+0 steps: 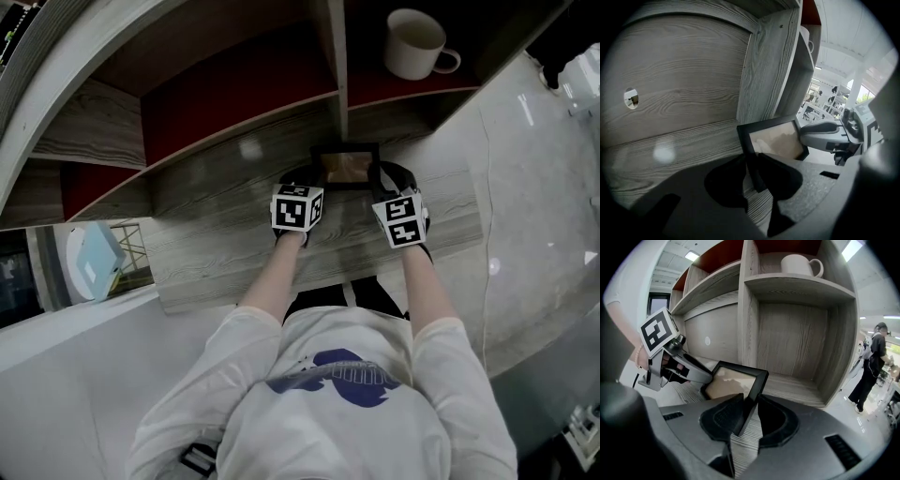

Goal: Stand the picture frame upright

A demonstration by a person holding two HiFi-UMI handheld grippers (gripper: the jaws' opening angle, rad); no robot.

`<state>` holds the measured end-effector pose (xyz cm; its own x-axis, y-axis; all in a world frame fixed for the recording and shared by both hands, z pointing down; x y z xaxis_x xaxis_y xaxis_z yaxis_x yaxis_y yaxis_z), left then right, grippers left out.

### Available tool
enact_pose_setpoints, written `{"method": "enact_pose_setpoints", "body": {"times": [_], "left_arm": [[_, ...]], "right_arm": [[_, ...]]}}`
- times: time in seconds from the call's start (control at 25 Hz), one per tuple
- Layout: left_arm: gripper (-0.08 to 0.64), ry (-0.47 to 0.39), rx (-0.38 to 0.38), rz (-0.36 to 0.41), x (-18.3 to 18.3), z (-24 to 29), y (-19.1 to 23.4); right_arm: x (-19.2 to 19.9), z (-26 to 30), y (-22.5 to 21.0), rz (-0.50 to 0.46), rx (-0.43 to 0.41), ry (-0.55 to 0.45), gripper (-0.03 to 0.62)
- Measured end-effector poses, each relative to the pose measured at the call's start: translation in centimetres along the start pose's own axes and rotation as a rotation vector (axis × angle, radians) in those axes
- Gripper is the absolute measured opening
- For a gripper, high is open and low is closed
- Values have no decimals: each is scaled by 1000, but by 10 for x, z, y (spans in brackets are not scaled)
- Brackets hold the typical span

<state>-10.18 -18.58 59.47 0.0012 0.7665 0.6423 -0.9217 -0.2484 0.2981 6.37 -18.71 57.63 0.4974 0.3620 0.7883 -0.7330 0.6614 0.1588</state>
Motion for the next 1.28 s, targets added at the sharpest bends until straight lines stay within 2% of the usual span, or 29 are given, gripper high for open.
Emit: {"method": "enact_pose_setpoints", "body": {"times": [0.44, 0.92, 1.28], "left_arm": [[92, -45, -22, 25, 2, -2, -4], [94, -114, -45, 33, 7, -5, -8], [100, -135, -58, 112, 10, -7, -11]], "right_arm": [[4, 9, -5, -71, -32, 14, 99], [4, 16, -12, -136, -78, -22, 101], [2, 19, -15, -202, -114, -56, 106]]}}
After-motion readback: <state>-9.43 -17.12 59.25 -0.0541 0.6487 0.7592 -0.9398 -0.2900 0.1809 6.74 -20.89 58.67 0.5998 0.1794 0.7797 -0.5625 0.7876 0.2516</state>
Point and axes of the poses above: the fingertips, and each gripper's own axes: z forward along the fingers, y to its left, x out of its underside, the point moved 5 cm from there along -z, backward along the fingers, and after that the axes turned 8 degrees about -z, right-handed, at the moved point
